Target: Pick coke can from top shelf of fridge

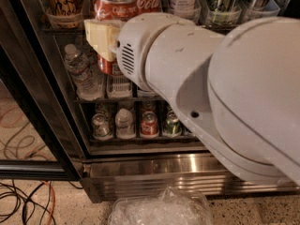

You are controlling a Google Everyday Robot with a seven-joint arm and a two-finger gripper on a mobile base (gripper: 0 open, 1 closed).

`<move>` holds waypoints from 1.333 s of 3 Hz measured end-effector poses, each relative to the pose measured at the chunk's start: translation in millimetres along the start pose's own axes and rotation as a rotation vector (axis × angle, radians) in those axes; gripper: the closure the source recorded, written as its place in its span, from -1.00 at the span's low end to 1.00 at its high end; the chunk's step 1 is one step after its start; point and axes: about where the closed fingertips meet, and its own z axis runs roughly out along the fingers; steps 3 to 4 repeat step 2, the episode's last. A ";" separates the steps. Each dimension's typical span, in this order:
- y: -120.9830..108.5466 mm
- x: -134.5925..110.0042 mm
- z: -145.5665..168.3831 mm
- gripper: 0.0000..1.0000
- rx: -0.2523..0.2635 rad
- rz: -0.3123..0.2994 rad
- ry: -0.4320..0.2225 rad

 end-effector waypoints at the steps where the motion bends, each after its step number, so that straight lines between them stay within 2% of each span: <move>1: -2.3 8.7 -5.2 1.00 0.012 0.019 0.013; 4: -2.3 8.7 -5.2 1.00 0.012 0.019 0.013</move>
Offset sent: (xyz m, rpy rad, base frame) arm -0.1259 -0.0472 -0.2210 0.1249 0.5755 -0.1426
